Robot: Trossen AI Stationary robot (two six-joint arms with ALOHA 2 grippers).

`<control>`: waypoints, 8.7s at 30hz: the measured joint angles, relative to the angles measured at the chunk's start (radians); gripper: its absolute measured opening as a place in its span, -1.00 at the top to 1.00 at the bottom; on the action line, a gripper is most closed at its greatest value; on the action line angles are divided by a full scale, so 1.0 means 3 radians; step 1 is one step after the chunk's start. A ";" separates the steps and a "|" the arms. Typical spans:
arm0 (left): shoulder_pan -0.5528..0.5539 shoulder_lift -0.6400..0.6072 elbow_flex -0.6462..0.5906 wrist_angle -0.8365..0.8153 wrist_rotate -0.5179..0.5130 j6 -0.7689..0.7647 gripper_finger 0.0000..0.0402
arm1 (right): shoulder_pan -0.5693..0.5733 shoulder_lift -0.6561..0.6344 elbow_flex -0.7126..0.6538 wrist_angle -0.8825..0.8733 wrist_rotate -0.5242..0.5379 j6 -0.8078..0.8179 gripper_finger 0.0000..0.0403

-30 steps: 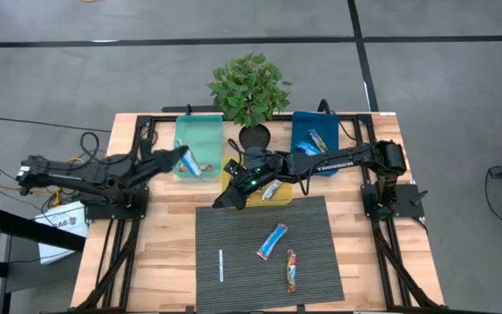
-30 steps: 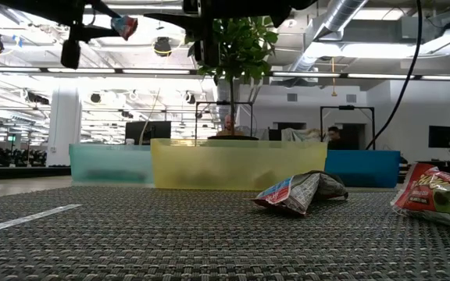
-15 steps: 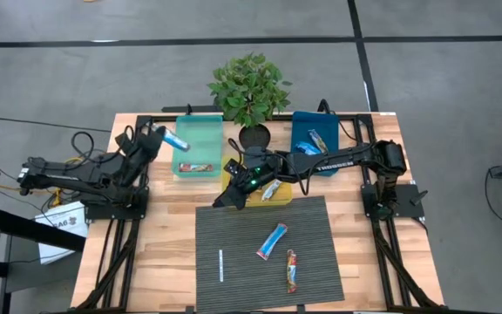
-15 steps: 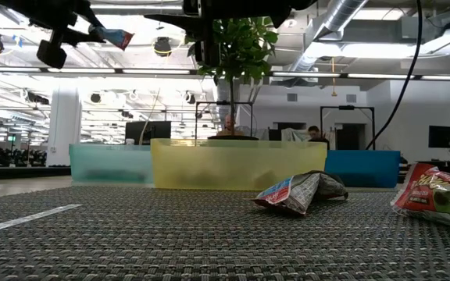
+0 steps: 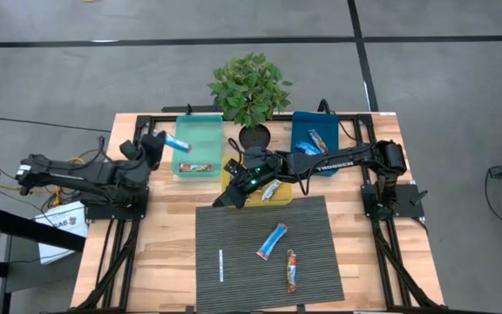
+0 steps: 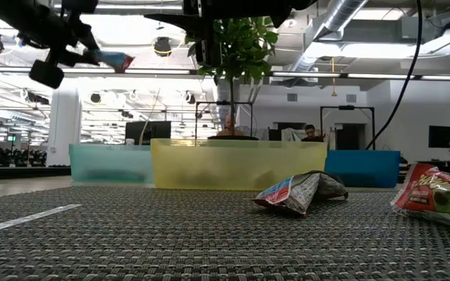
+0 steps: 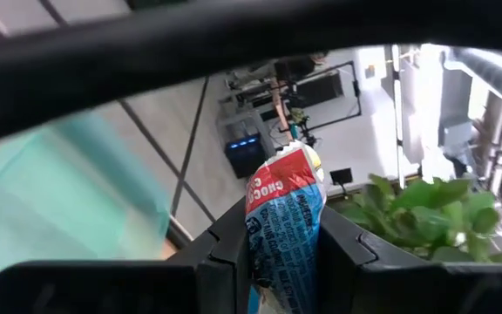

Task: Pick and place Granola Bars by type
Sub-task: Put the red granola bar into the green bin

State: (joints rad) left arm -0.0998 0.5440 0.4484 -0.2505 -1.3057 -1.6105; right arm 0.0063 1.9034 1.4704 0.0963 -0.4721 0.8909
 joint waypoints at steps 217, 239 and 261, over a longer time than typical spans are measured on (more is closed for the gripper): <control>-0.0607 0.0757 0.0158 0.1215 0.2909 0.2199 0.10 | 0.0949 0.0173 -0.0830 -0.2276 0.1319 -0.3894 0.56; -0.0607 0.0757 0.0158 0.1216 0.2917 0.2216 0.10 | 0.0749 0.0182 -0.0240 -0.2304 0.0853 -0.3052 0.94; -0.0607 0.0756 0.0158 0.1251 0.2494 0.2181 0.10 | 0.0284 0.0174 0.0400 -0.1907 0.1000 -0.1322 0.94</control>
State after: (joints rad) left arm -0.2817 0.7708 0.4957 0.1247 -0.5575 -0.9562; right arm 0.0915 1.9557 1.5905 -0.4757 -0.1721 0.4942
